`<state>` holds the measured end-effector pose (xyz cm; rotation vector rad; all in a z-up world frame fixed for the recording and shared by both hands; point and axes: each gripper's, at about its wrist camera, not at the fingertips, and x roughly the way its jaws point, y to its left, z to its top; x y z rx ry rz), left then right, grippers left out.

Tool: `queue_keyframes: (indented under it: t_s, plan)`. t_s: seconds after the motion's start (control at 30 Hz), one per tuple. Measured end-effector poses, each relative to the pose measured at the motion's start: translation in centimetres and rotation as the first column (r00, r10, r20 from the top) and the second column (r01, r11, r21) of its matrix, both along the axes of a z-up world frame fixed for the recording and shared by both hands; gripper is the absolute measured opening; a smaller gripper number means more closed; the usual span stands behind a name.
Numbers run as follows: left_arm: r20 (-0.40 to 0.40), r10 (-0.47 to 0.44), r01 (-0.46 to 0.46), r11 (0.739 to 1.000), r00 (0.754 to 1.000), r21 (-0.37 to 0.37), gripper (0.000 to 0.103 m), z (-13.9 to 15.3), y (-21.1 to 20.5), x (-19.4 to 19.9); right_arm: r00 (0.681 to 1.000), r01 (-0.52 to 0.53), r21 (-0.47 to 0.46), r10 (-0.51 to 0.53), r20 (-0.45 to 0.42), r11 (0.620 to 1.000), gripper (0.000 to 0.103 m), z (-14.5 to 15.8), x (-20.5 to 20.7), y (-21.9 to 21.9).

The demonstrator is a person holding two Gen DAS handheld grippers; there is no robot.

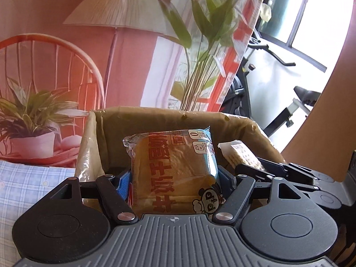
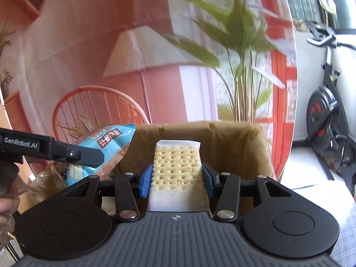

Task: Organize snacks
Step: 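Open both tools to drop the packets into the box, then lower both tools toward the green and yellow chip bags beside the box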

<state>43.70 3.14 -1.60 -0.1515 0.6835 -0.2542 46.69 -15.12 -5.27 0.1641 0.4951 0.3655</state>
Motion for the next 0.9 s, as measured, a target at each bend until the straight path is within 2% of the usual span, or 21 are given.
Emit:
queue_keyframes:
  t_s: [0.07, 0.17, 0.23, 0.37, 0.47, 0.57, 0.73, 0.9]
  plan:
    - [0.005, 0.019, -0.020, 0.999, 1.000, 0.027, 0.077, -0.2, -0.1, 0.3, 1.000, 0.003, 0.019, -0.002, -0.015, 1.000, 0.053, -0.4, 0.2, -0.4]
    - [0.046, 0.041, -0.043, 0.998, 0.998, 0.044, 0.079, 0.1, -0.1, -0.3, 1.000, 0.016, 0.047, -0.017, 0.023, 0.999, 0.059, -0.3, -0.8, -0.9]
    - [0.076, 0.050, -0.054, 0.997, 0.996, 0.055, 0.083, 0.8, -0.3, -1.6, 0.998, 0.045, 0.061, -0.048, 0.046, 0.997, 0.063, 0.1, -2.2, -1.2]
    - [0.121, 0.022, -0.030, 0.998, 0.992, 0.058, 0.084, 3.0, -0.6, -5.2, 0.996, 0.070, 0.079, -0.074, 0.053, 0.994, 0.063, 1.3, -6.0, -1.8]
    - [0.163, 0.035, -0.045, 0.997, 0.986, 0.061, 0.086, 4.4, -0.1, -7.9, 0.992, 0.102, 0.068, -0.107, 0.067, 0.992, 0.063, 2.0, -8.7, -2.2]
    - [0.155, 0.039, -0.045, 0.998, 0.987, 0.036, 0.086, 5.0, 1.2, -10.1, 0.988, 0.130, 0.089, -0.136, 0.070, 0.988, 0.063, 2.5, -11.3, -2.6]
    - [0.165, 0.049, -0.057, 0.997, 0.985, 0.046, 0.086, 5.4, 3.3, -13.3, 0.987, 0.142, 0.090, -0.148, 0.064, 0.986, 0.063, 2.6, -15.3, -2.3]
    - [0.146, 0.067, -0.074, 0.996, 0.987, 0.040, 0.089, 4.4, 5.8, -16.1, 0.989, 0.139, 0.080, -0.142, 0.032, 0.987, 0.063, 1.4, -17.9, -1.5]
